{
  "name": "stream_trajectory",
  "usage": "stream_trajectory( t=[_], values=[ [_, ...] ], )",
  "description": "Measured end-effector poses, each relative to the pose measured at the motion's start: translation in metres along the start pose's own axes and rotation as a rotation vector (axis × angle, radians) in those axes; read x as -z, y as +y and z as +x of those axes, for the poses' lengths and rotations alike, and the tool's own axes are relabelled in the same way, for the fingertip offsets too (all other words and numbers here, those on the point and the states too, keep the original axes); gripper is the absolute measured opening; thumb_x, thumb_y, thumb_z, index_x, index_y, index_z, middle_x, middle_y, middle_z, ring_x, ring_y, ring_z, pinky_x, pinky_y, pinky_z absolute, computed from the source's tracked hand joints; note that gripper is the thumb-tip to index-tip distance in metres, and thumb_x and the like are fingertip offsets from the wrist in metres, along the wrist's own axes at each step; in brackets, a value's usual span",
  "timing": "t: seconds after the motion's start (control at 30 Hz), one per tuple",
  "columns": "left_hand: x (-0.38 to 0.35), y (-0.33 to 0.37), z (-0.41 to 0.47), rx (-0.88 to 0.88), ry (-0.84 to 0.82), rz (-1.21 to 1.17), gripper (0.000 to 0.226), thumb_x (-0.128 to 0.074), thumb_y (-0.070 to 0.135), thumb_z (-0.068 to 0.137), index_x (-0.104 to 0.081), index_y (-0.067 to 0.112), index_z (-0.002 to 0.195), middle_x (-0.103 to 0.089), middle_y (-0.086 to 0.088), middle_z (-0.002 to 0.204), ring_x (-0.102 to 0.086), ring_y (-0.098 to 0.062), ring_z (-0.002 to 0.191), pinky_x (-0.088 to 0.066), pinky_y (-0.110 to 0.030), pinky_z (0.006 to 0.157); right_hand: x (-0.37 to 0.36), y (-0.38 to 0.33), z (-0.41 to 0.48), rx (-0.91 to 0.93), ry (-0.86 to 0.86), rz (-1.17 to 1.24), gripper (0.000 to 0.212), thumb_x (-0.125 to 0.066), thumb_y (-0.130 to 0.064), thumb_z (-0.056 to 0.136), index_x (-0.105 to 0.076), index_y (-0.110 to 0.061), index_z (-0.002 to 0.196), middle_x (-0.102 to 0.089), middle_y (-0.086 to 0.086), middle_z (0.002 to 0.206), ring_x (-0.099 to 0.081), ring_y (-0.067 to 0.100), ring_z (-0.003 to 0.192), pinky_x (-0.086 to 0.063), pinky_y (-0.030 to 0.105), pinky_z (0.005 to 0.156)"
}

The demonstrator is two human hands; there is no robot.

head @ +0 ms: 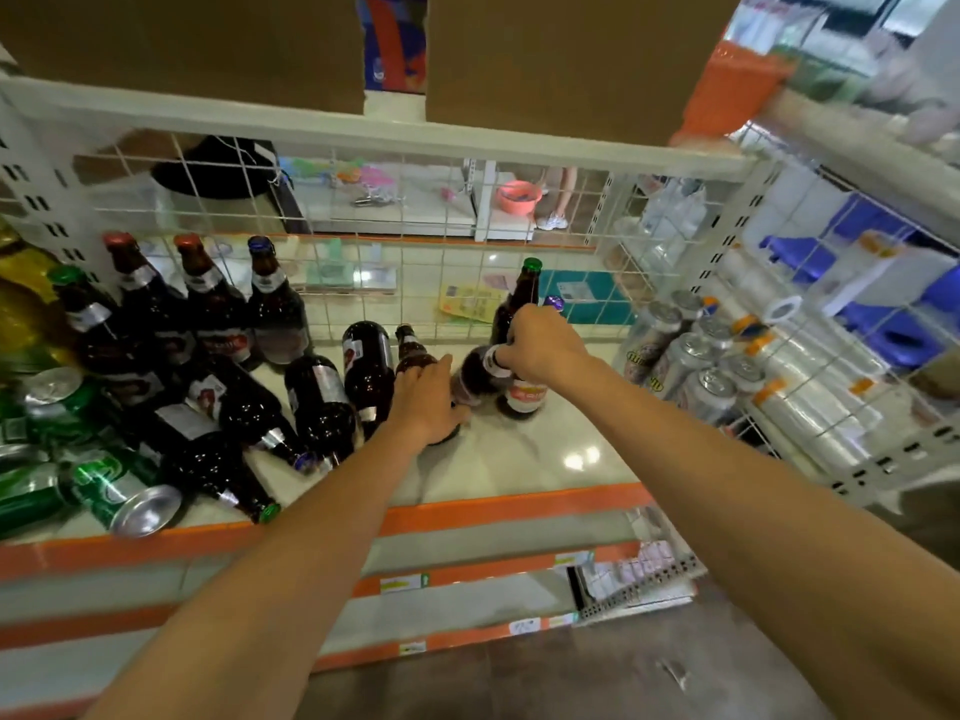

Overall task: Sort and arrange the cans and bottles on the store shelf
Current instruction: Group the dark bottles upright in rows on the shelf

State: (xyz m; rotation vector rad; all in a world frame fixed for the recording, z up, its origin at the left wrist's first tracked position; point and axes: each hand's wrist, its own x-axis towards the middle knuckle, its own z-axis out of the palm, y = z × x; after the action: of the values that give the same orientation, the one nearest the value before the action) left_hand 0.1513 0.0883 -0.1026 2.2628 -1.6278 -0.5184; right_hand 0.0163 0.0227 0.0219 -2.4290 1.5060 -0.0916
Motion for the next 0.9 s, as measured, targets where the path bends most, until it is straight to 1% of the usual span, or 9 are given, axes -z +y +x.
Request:
stream_trajectory(
  t=[0.1,0.17,0.23,0.27,0.4,0.53,0.63,0.77,0.9],
  values=[
    [-0.01,0.015,-0.007,-0.01,-0.001,-0.008,0.09,-0.066,0.062,0.079,-0.029,0.02,0.151,-0.049,-0.007,0.144,-0.026,-0.031,0.143,0.004,-0.054,0.118,0.013,-0.004,-0.004,0.084,-0.031,-0.11,0.038,-0.066,-0.017,0.086,-0.041,-0.014,0.058,-0.04,0.002,0.058,-0.038,0.017,0.051,-0.027,0.029,0.045],
    [-0.014,0.023,-0.014,-0.037,-0.023,-0.067,0.078,-0.07,0.061,0.076,-0.045,0.021,0.138,-0.058,-0.003,0.132,-0.029,-0.029,0.141,-0.005,-0.052,0.117,0.017,-0.002,-0.005,0.123,-0.063,-0.169,0.028,-0.067,-0.018,0.086,-0.051,-0.014,0.063,-0.046,0.003,0.062,-0.047,0.021,0.057,-0.033,0.029,0.048],
    [-0.017,0.028,-0.02,-0.039,-0.049,-0.128,0.069,-0.073,0.056,0.075,-0.052,0.017,0.129,-0.061,-0.002,0.124,-0.034,-0.027,0.135,-0.024,-0.047,0.111,0.019,0.001,-0.005,0.145,-0.075,-0.186,0.009,-0.067,-0.018,0.086,-0.067,-0.012,0.081,-0.059,0.005,0.074,-0.058,0.024,0.07,-0.043,0.032,0.054],
    [-0.017,0.031,-0.022,-0.04,-0.055,-0.138,0.068,-0.073,0.055,0.074,-0.053,0.016,0.126,-0.061,-0.003,0.122,-0.036,-0.027,0.133,-0.029,-0.046,0.109,0.02,0.003,-0.005,0.152,-0.078,-0.189,0.009,-0.066,-0.018,0.086,-0.071,-0.011,0.09,-0.063,0.006,0.08,-0.061,0.024,0.074,-0.046,0.033,0.058],
    [-0.018,0.033,-0.019,-0.046,-0.074,-0.065,0.064,-0.07,0.058,0.075,-0.055,0.019,0.124,-0.064,-0.004,0.119,-0.044,-0.027,0.127,-0.013,-0.05,0.115,0.021,0.007,-0.004,0.185,-0.076,-0.209,0.017,-0.066,-0.02,0.088,-0.072,-0.012,0.103,-0.068,0.007,0.096,-0.063,0.025,0.085,-0.05,0.035,0.066],
    [-0.008,0.022,-0.019,-0.099,-0.082,0.021,0.065,-0.068,0.047,0.084,-0.048,0.02,0.141,-0.057,-0.007,0.134,-0.038,-0.029,0.135,-0.018,-0.046,0.118,0.022,0.004,-0.003,0.143,-0.118,-0.257,0.02,-0.064,-0.024,0.09,-0.067,-0.011,0.105,-0.066,0.008,0.098,-0.063,0.026,0.088,-0.055,0.038,0.073],
    [0.01,0.007,-0.025,-0.102,-0.029,0.113,0.055,-0.063,0.038,0.089,-0.05,0.02,0.141,-0.053,-0.006,0.139,-0.038,-0.028,0.135,-0.019,-0.047,0.118,0.022,-0.005,-0.001,0.129,-0.117,-0.302,0.022,-0.06,-0.033,0.092,-0.064,-0.011,0.098,-0.064,0.008,0.096,-0.063,0.027,0.087,-0.053,0.038,0.072],
    [0.036,-0.016,-0.033,-0.068,-0.017,0.096,0.043,-0.06,0.035,0.092,-0.06,0.018,0.131,-0.064,-0.008,0.124,-0.054,-0.029,0.121,-0.039,-0.043,0.106,0.014,-0.034,0.005,0.199,0.015,-0.208,0.031,-0.055,-0.033,0.097,-0.064,-0.012,0.118,-0.065,0.009,0.112,-0.062,0.029,0.101,-0.052,0.04,0.082],
    [0.049,-0.026,-0.039,0.024,-0.023,-0.049,0.034,-0.058,0.031,0.094,-0.062,0.014,0.123,-0.068,-0.009,0.113,-0.064,-0.027,0.103,-0.053,-0.04,0.087,-0.008,-0.063,0.024,0.196,-0.036,-0.097,0.029,-0.058,-0.024,0.094,-0.071,-0.005,0.112,-0.068,0.012,0.114,-0.064,0.031,0.101,-0.053,0.038,0.084]
  ],
)
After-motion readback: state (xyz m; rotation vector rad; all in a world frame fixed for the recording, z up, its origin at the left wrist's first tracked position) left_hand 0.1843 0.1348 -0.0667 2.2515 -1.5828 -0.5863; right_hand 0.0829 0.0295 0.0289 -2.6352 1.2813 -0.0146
